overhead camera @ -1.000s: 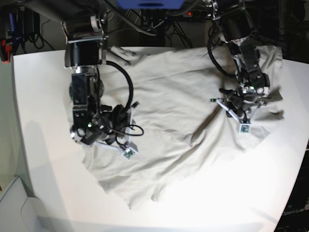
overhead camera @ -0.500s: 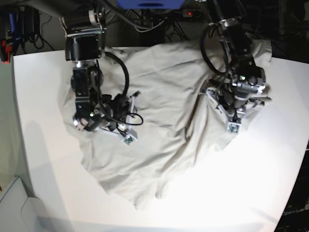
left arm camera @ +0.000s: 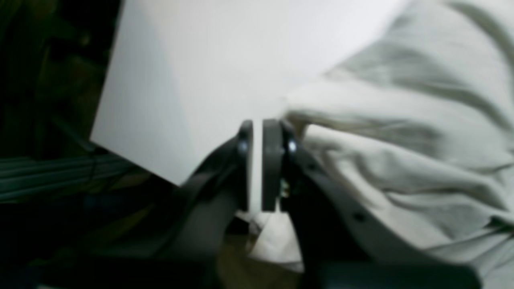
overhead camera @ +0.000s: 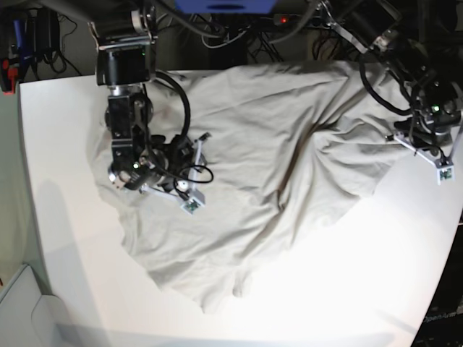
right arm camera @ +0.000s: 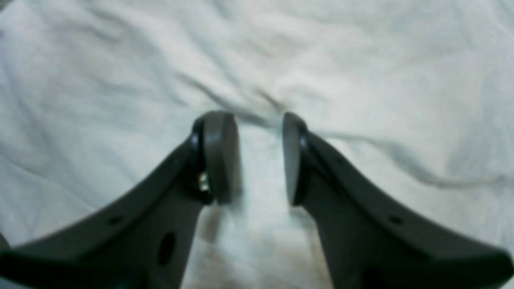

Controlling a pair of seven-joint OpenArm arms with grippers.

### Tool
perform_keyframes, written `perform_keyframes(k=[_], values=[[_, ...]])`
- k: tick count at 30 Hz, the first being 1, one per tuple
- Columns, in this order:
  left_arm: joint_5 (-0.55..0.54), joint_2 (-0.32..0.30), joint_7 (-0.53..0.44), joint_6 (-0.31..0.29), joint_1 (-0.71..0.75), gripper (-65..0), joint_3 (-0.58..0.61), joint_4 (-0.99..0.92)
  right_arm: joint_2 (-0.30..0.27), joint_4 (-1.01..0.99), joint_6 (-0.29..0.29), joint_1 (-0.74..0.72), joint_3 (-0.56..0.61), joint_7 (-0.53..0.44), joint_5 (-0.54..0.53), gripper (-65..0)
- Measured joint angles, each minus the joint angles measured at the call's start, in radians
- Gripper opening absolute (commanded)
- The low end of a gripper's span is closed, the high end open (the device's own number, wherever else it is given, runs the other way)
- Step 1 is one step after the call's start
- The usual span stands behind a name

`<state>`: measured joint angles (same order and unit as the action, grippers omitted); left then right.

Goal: Layout the t-shirt on the table in an organized manner, then fold the t-shirt properly
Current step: 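Move both grippers inward onto the shirt's middle and grasp fabric, then pull the left gripper's fabric outward toward the table edge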

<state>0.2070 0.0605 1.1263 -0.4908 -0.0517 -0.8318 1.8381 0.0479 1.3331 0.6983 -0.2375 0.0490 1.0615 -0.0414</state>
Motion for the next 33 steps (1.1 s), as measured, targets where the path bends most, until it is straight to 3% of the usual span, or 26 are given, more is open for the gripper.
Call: perform_keyframes(k=[3, 8, 10, 13, 16, 33], values=[[-0.093, -0.024, 0.014, -0.007, -0.002, -44.4, -0.037, -0.025, 0.002, 0.000, 0.000, 0.000, 0.000, 0.000, 0.000, -43.3], [-0.179, -0.038, 0.007, 0.000, -0.007, -9.8, -0.090, -0.023, 0.002, 0.000, 0.000, 0.001, 0.000, 0.000, 0.000, -43.4], [-0.217, -0.034, 0.002, -0.003, -0.008, 0.0, -0.108, -0.024, 0.002, 0.000, 0.000, 0.000, 0.000, 0.000, 0.000, -43.4], [-0.236, -0.046, -0.015, -0.003, -0.007, 0.0, -0.126, -0.052, 0.002, 0.000, 0.000, 0.003, 0.000, -0.001, 0.000, -43.4], [-0.273, -0.056, -0.108, 0.016, -0.012, 0.0, -0.126, -0.135, 0.002, 0.002, 0.000, 0.005, 0.000, -0.004, 0.000, -43.4], [-0.265, -0.047, -0.156, 0.016, -0.091, 0.0, -0.129, -0.344, 0.002, 0.003, 0.000, 0.014, 0.000, -0.011, 0.000, -43.5]])
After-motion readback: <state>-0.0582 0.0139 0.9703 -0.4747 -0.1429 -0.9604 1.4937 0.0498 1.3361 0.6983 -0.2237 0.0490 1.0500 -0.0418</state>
